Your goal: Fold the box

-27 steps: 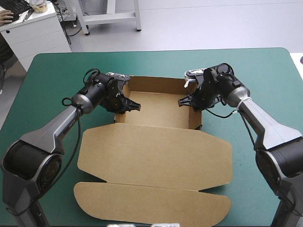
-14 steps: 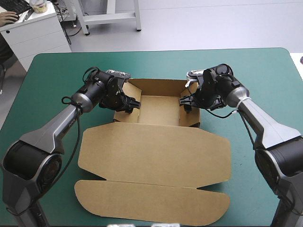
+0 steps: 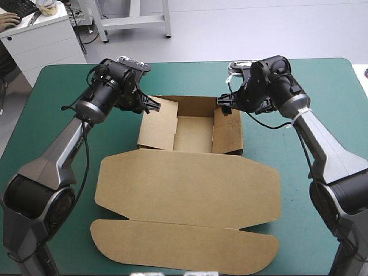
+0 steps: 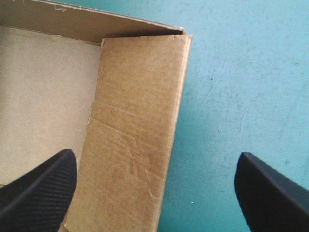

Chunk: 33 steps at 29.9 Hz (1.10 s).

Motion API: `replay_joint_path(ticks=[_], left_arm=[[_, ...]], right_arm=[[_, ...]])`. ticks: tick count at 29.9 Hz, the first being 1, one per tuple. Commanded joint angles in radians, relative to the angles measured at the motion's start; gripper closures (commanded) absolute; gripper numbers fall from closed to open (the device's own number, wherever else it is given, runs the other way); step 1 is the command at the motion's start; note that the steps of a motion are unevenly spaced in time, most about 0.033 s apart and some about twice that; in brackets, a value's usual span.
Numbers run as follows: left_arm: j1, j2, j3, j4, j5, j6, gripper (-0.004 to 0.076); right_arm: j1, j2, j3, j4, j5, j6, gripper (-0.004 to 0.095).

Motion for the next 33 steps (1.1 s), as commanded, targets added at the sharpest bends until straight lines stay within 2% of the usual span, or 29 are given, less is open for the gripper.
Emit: replay_joint_path(ticks=[1,7,14,24,33], left_arm=[[-0.004,-0.079,-0.058,0.041,0.05,0.011,0.0733],[-0.004,-0.193,-0.021,0.039,0.05,0.024,0.0727],[-0.004,-0.404,0.103,0.019,0.05,0.024,0.0727],[-0.004,-0.77,0.475,0.023,0.005,0.024,0.0727],[-0.004,-1.045,0.729,0.017,-0.012,0.042,0.0727]], right_arm=[[-0.004,-0.072,-0.043,-0.012,0.027,0.02,0.0089],[-0.004,-0.136,0.025,0.098,0.027,0.048,0.0089],[-0.004,-0.169,0.083,0.113,0.027,0.05,0.0089],[-0.004,-0.113,0.086,0.08,0.015,0.027,0.0089],[-0.004,0.002,0.086,0.076,-0.021,0.031,0.0089]])
